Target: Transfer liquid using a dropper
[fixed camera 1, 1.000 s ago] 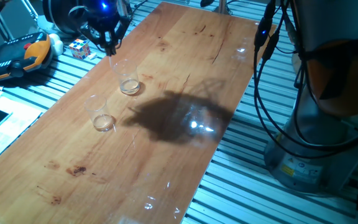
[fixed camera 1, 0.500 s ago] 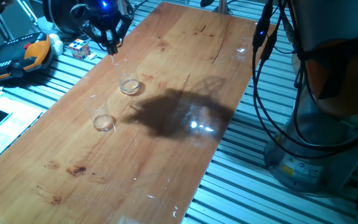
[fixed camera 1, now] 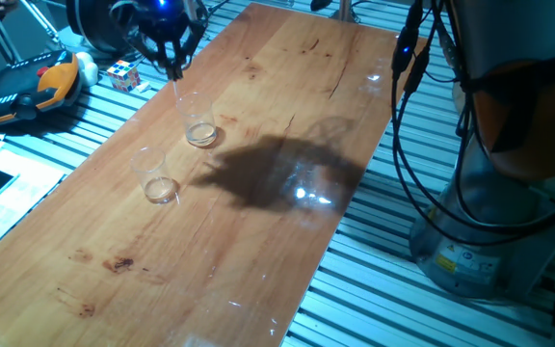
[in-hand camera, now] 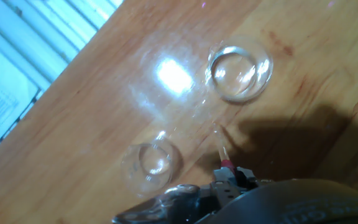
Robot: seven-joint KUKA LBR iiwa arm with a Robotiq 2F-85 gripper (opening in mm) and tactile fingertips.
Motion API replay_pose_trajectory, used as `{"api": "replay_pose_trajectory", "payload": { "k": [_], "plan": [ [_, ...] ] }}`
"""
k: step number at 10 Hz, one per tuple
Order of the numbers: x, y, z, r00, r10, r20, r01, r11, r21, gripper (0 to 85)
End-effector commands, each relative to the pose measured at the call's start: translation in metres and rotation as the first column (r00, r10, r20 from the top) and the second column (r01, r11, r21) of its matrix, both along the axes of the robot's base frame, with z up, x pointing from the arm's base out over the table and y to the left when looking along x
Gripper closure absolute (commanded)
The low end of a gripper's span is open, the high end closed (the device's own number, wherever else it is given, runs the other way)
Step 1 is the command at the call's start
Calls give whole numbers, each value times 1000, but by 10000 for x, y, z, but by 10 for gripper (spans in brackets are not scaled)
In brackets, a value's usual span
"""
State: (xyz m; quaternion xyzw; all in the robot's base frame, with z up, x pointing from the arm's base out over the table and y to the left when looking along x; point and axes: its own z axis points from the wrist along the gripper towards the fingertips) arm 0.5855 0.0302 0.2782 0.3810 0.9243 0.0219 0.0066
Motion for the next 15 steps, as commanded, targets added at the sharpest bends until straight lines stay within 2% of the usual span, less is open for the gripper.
{"api": "replay_pose_trajectory", "payload": {
  "k": [1, 4, 6, 9, 15],
  "plan": [
    [10, -84, 14, 1000, 1, 2, -1, 1000, -3, 840],
    [61, -288, -67, 999, -28, 15, 28, 1000, -6, 840],
    [109, -297, -233, 999, -51, 13, 51, 999, -10, 840],
    [219, -303, -443, 996, -86, -20, 87, 996, 27, 840],
    [278, -365, -677, 996, -82, -18, 82, 996, 46, 840]
  ]
}}
